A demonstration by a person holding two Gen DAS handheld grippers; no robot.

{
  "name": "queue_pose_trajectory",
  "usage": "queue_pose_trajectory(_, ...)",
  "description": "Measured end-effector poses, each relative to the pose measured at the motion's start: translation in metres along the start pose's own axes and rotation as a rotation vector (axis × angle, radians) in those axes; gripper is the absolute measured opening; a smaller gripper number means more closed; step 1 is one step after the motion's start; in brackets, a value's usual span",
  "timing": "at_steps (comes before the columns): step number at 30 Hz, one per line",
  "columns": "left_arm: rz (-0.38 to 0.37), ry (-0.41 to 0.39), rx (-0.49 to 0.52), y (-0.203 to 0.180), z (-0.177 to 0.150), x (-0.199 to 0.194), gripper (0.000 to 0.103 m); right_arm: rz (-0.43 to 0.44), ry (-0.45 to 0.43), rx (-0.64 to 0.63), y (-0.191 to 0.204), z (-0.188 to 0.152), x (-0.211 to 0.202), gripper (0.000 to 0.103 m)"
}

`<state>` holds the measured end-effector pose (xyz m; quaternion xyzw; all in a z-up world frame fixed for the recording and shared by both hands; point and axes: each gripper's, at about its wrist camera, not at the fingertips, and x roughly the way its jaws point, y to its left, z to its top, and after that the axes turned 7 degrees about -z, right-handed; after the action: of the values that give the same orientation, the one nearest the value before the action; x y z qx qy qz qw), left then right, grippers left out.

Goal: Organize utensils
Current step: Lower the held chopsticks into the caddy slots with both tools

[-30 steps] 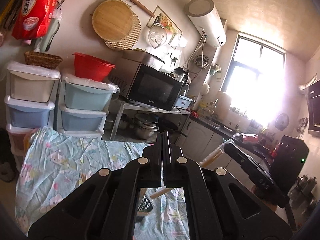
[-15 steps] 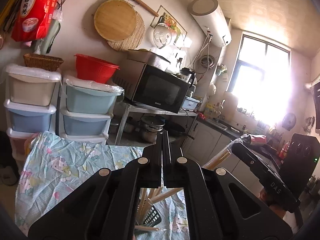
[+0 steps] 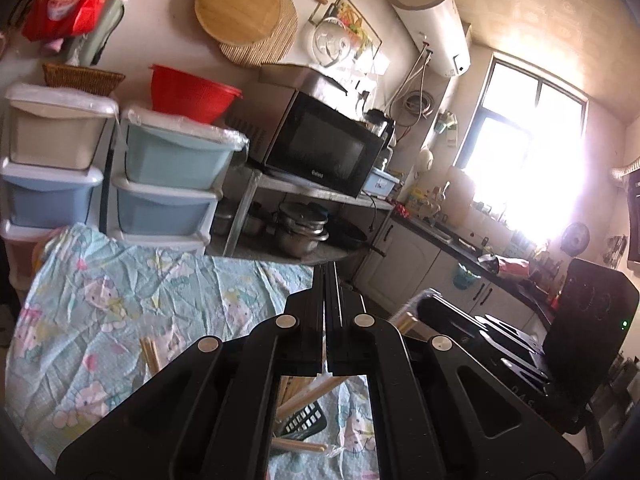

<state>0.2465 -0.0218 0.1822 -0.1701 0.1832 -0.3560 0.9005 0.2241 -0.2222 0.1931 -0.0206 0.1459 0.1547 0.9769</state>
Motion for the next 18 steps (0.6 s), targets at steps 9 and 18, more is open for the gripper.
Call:
queue_pose_trajectory(9,0.027,0.063,-0.017,0.012,-0.024,0.017,0.000,-0.003,0.085,0.028,-0.001,-0.020,0.024,0.002)
queue_pose_trajectory(18,0.067,0.103,-0.044,0.029,-0.041,0.017,0.000,-0.013,0.113,0.050,-0.006,-0.033,0.033,0.006)
